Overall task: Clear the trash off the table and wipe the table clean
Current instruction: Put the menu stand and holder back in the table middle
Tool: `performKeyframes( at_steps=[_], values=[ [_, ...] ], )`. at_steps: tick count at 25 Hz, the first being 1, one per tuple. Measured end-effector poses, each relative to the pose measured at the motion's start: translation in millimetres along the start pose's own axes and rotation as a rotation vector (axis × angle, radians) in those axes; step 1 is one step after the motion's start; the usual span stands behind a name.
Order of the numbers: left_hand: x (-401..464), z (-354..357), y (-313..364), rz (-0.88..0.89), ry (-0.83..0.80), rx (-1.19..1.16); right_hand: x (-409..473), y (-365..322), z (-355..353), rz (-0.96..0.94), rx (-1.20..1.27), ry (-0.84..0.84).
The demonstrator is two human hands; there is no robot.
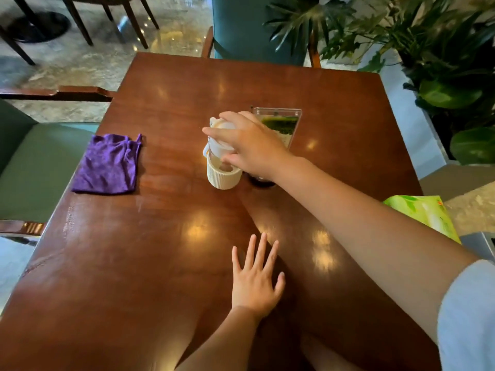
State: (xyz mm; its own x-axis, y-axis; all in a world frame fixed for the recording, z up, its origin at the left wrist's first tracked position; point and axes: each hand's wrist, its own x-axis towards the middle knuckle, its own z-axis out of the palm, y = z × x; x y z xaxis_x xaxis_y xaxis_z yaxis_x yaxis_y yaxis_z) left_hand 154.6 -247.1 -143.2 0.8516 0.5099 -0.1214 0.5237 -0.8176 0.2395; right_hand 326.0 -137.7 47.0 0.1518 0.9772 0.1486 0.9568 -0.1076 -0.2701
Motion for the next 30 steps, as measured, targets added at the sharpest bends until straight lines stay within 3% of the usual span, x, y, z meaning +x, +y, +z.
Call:
performKeyframes(
  at_steps=[13,20,26,30],
  values=[
    [-2,-2,1,-0.007,-0.01,0.0,40,22,40,-0.049,-0.053,-0.111],
    [-1,-2,2,-0.014,-0.018,-0.023,24,11,50,-0.072,-0.269,0.008],
    [-2,0,2,-0.009,-0.011,-0.013,9,1,47,-0.014,-0.259,-0.024],
    [-1,2,2,-0.019,-0.031,0.01,-36,-1,32,0.017,-0.163,0.104]
  ],
)
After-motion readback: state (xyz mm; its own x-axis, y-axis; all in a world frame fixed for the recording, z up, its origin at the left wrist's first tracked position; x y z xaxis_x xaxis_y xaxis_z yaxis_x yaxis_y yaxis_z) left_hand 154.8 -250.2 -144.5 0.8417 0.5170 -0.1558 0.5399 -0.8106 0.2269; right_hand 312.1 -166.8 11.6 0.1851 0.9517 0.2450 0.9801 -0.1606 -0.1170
